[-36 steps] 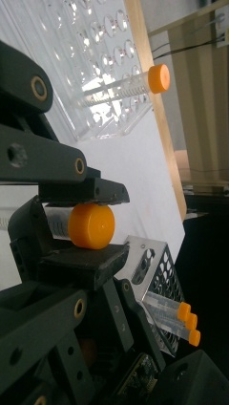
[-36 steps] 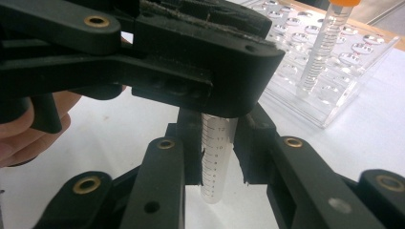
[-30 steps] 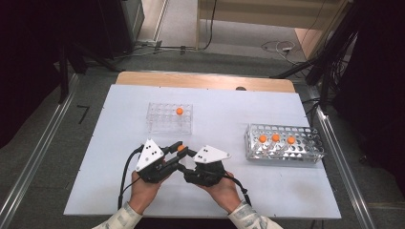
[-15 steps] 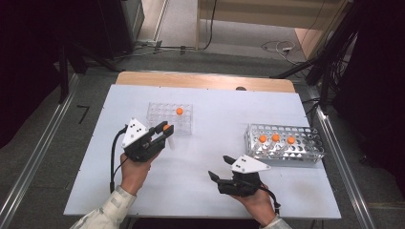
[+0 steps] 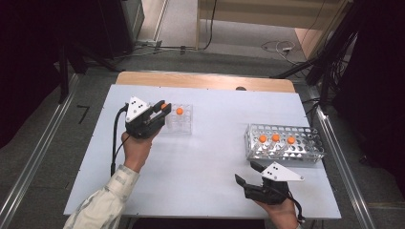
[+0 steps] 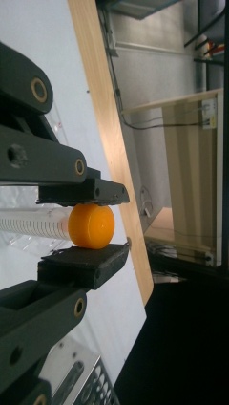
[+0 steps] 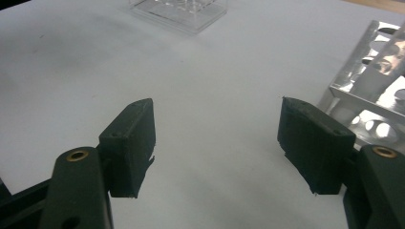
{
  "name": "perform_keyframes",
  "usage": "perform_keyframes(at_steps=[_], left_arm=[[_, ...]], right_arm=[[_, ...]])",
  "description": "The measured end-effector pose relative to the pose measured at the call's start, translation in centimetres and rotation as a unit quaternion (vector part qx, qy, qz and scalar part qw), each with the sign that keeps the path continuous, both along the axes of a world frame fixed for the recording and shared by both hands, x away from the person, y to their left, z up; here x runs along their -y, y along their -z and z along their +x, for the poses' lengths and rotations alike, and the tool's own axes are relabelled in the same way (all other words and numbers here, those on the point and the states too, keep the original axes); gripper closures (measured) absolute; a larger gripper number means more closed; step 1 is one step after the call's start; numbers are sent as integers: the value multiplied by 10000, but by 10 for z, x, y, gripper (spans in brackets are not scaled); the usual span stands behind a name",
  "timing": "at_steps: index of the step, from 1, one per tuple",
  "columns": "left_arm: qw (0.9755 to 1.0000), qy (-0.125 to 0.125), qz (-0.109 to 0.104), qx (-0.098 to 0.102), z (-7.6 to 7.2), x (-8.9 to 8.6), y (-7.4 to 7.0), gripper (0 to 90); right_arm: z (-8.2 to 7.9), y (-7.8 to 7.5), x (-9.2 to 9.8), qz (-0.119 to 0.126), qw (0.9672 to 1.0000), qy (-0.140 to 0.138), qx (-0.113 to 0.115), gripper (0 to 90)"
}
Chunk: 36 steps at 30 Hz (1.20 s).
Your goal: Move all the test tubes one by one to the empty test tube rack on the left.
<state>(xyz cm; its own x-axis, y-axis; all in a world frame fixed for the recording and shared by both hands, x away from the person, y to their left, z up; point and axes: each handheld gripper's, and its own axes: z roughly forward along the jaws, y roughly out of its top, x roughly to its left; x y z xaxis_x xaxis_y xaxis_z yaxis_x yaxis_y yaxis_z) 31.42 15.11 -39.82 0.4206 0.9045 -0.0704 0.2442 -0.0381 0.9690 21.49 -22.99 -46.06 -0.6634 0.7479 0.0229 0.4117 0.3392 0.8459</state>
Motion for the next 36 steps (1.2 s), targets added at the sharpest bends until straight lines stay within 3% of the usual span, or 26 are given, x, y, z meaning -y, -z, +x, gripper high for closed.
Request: perform_keyframes(at_steps=[9,18,36], left_arm=[[9998,-172,103,55,22,5,-9,702],[9996,-188,210,-6,34,12,-3,701],[9990,-144,408,-138,29,16,23,696]], right_arm=[[0,0,4,26,10000,70,10,275],[-1,-1,6,61,9999,114,38,277],[-1,-1,7,58,9999,138,63,279]])
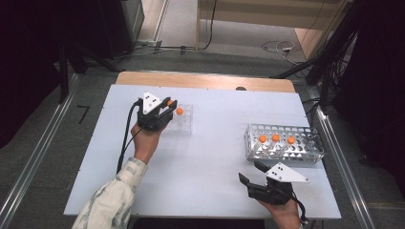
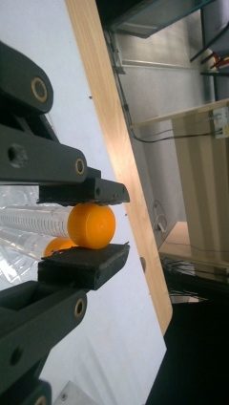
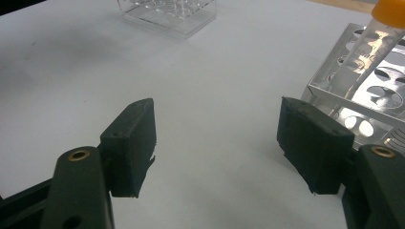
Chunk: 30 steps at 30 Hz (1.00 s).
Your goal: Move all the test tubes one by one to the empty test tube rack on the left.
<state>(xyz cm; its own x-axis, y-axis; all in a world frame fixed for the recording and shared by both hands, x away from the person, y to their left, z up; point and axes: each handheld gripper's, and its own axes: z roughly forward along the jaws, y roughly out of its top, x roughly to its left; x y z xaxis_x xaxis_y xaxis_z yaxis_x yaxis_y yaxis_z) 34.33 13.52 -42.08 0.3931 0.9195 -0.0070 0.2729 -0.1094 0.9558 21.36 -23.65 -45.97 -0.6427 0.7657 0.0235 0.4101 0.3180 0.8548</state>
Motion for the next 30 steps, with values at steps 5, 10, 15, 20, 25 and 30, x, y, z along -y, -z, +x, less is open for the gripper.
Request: perform_keyframes(at_steps=[5,10,15,20,25,30], left_arm=[[10000,9,-16,-32,-1,0,3,690],[10000,1,-41,-32,-1,0,3,662],[10000,12,-85,-34,-2,-1,1,644],[9998,17,-213,-4,-7,-3,-1,554],[9997,15,-254,22,-19,-4,-2,419],[9995,89,-299,-9,-34,-3,-1,322]], right_arm=[[1,1,0,-8,10000,13,-20,279],[0,1,0,-7,10000,16,-16,279],[1,1,1,-11,10000,28,-21,279],[1,1,3,15,10000,84,-25,279],[3,2,9,13,9998,206,-15,283],[6,1,19,46,9991,425,43,297]])
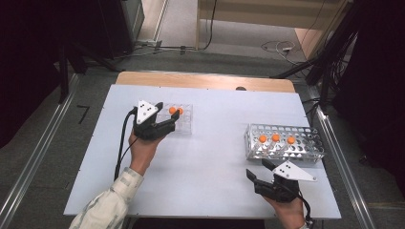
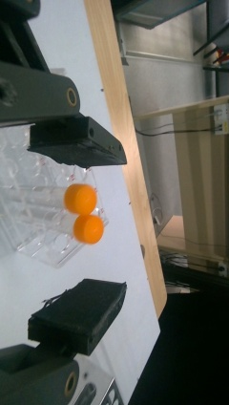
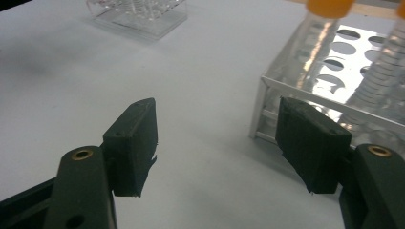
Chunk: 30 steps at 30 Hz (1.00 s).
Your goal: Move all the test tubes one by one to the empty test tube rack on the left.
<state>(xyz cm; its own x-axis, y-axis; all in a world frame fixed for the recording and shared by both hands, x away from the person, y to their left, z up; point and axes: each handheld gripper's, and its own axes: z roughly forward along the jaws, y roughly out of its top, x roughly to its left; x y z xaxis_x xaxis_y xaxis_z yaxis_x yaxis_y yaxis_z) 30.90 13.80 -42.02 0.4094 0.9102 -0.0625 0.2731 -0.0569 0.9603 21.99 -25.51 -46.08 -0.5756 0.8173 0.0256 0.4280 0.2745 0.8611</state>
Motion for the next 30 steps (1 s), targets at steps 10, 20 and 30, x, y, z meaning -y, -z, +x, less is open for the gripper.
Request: perform_keyframes(at_steps=[10,20,30], left_arm=[[9997,221,-23,-77,-36,-2,21,248],[9992,289,101,-247,-59,-7,42,218],[9990,363,94,-256,-74,-7,48,218]], right_arm=[[6,-2,27,-13,9976,677,129,326],[20,-2,48,-211,9898,1371,314,353],[33,-2,57,-238,9849,1648,463,454]])
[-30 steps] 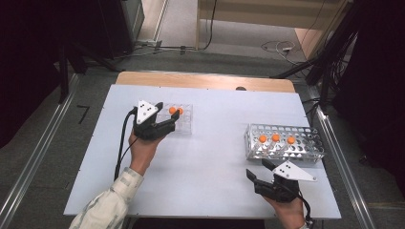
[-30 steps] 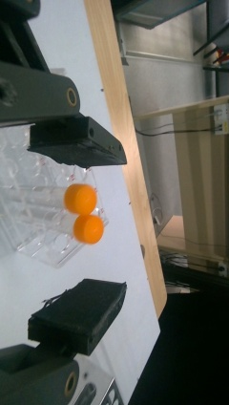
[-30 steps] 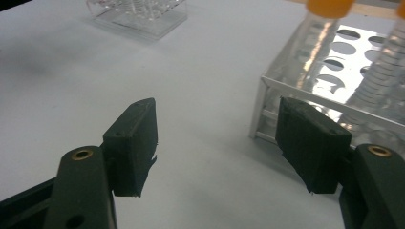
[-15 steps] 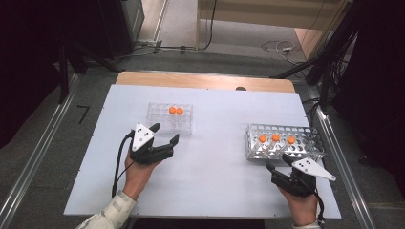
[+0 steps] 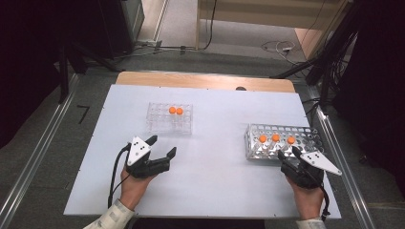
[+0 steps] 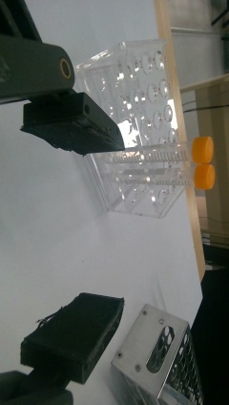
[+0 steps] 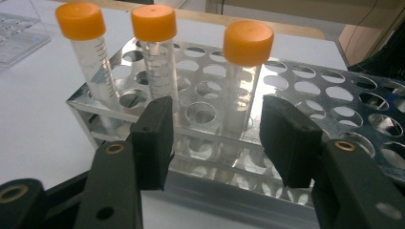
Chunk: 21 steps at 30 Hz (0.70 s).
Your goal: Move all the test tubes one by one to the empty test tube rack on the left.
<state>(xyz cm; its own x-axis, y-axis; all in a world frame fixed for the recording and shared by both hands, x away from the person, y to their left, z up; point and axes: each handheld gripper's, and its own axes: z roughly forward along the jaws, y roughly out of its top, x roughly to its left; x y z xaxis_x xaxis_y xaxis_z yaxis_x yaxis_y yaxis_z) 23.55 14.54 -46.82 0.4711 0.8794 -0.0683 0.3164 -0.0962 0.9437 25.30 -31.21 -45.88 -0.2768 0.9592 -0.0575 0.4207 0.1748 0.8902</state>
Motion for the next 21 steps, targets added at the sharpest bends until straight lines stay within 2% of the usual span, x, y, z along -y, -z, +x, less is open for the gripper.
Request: perform_keyframes(at_steps=[11,21], left_arm=[[10000,72,28,-60,-2,4,5,218],[10000,50,50,-70,-1,3,6,218]], right_arm=[[16,4,5,61,9998,169,0,572],[24,7,8,166,9997,150,-10,668]])
